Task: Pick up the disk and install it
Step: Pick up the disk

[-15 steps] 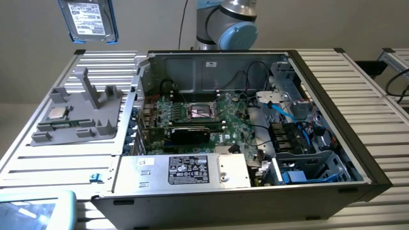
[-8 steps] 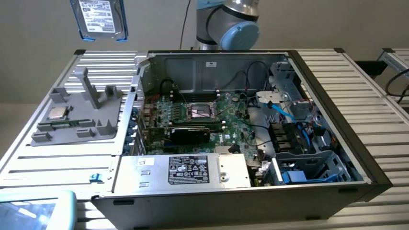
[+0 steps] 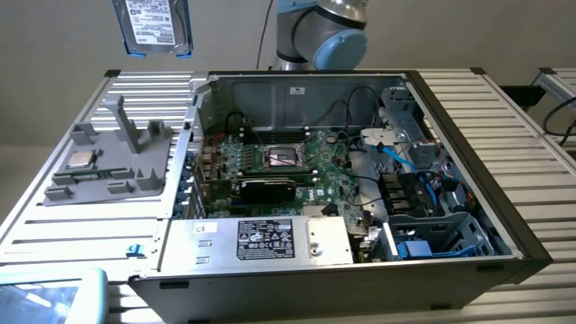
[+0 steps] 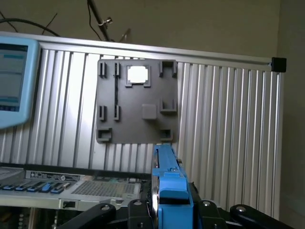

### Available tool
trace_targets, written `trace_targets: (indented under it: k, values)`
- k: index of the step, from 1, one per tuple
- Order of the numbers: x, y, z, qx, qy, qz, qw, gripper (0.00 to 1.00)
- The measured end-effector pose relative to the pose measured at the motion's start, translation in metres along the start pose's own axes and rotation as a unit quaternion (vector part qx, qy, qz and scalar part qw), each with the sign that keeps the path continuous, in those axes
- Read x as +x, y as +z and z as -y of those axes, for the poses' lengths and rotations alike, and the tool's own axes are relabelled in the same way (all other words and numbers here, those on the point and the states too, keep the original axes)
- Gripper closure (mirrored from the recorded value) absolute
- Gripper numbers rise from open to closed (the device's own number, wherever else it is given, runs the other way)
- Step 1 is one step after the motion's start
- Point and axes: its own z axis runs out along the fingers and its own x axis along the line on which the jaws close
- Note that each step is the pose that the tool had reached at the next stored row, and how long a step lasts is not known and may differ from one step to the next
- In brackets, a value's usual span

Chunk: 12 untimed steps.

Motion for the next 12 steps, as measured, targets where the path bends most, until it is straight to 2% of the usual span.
trace_targets:
  k: [9,12]
  values:
    - [0.019,-0.0032,0.0053,0.0000,0.000,0.0000,1.0000,0.63]
    - [0.025,-0.0038,0.0093,0.0000,0.000,0.0000,1.0000,0.63]
